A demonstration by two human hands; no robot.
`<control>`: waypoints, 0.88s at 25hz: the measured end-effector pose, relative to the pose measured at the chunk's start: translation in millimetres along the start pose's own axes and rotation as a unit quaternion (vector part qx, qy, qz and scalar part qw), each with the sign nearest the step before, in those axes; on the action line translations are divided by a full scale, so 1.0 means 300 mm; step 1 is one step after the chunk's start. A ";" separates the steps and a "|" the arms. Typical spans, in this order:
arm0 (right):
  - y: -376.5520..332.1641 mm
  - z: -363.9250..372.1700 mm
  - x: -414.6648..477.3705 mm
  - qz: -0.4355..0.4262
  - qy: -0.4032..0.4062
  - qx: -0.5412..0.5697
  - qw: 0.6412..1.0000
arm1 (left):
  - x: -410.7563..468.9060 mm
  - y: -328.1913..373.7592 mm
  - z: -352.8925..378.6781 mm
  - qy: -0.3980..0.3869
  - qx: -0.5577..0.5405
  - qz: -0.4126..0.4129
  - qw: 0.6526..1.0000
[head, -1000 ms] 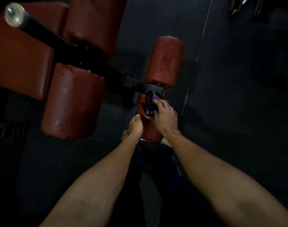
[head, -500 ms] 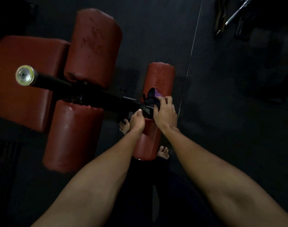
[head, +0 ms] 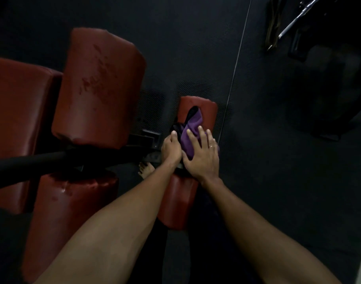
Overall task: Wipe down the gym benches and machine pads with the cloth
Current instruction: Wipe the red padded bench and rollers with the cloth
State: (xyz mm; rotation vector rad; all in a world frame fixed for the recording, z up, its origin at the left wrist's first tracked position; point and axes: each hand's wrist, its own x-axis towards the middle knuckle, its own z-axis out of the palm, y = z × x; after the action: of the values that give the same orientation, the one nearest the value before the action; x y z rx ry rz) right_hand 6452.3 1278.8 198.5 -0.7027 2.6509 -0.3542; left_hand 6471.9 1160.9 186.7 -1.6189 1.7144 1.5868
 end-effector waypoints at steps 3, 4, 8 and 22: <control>0.016 0.049 0.090 -0.045 -0.028 -0.030 0.998 | 0.029 0.005 0.023 0.016 -0.047 -0.018 0.999; 0.018 0.049 0.164 -0.045 -0.013 -0.028 0.999 | 0.040 0.002 0.031 0.021 -0.056 -0.029 0.998; 0.030 -0.028 0.416 -0.027 0.040 -0.010 0.999 | 0.036 0.000 0.048 0.031 -0.048 -0.040 0.998; 0.064 -0.045 0.449 -0.074 0.066 -0.043 0.994 | 0.062 -0.004 0.075 0.054 -0.108 -0.078 0.990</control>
State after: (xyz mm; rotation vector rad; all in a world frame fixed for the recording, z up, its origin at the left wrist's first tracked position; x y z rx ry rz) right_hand 6330.1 1227.1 165.3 -0.9364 2.7590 -0.3376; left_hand 6457.0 1170.5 163.5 -1.9236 1.4648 1.6843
